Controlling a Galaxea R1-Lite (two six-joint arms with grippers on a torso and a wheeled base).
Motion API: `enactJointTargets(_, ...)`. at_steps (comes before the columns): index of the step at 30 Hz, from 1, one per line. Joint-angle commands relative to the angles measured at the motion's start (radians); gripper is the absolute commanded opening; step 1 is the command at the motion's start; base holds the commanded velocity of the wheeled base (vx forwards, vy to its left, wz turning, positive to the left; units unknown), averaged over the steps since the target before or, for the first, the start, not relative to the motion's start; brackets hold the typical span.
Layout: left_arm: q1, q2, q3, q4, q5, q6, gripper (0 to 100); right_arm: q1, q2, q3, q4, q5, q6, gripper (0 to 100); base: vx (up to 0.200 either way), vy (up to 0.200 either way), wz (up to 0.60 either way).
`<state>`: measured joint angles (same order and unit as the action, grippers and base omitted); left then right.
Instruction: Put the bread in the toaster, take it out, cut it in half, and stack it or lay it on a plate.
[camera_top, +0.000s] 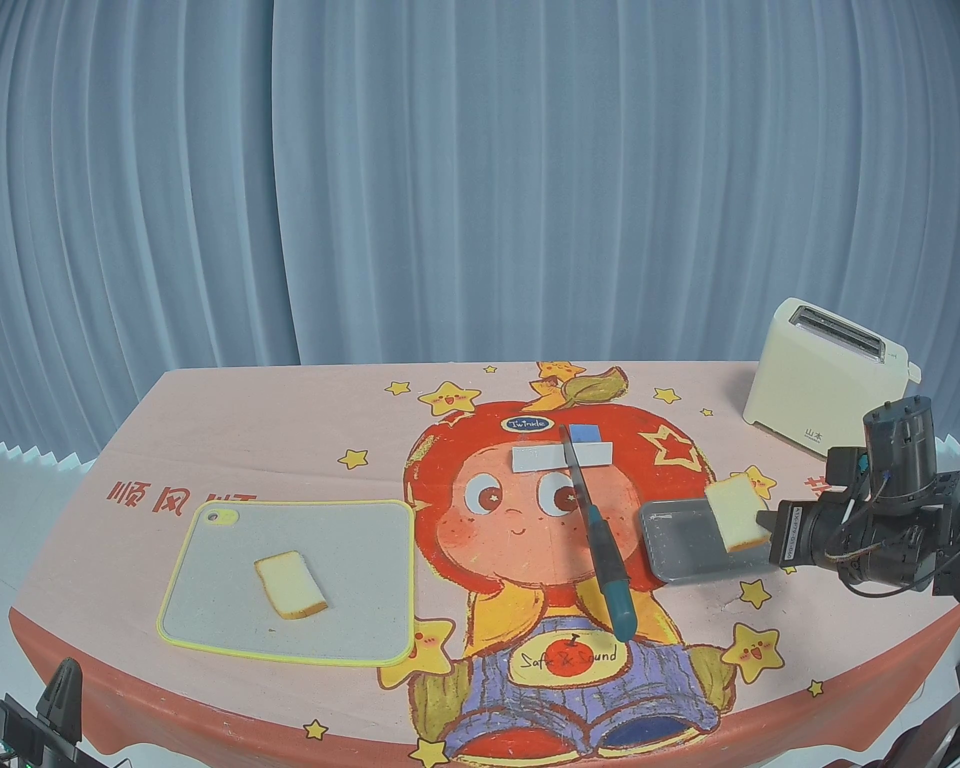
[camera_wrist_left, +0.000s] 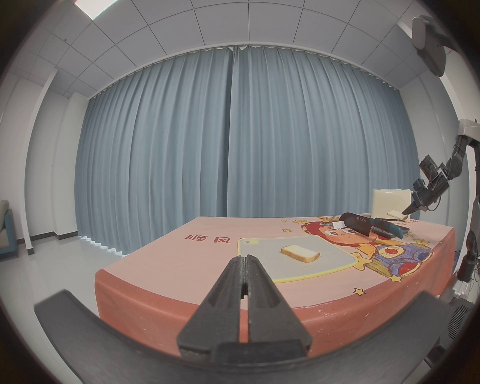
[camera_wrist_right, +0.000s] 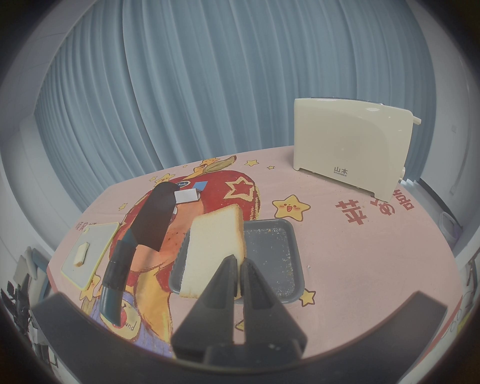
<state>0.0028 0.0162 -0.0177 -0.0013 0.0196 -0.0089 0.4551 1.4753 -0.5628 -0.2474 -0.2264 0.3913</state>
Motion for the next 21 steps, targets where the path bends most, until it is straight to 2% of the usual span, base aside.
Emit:
enactJointTargets(1,0.000,-0.013,0.018,0.000,0.000,0.000,0,-0.007,0.043,0.000,-0.006,-0.001,0.000,0,0.000,0.000,0.00)
enactJointTargets(21,0.000,-0.012,0.018,0.000,0.000,0.000,0,0.004,0.112,-0.002,-0.007,-0.004,0.001,0,0.000,0.000,0.00)
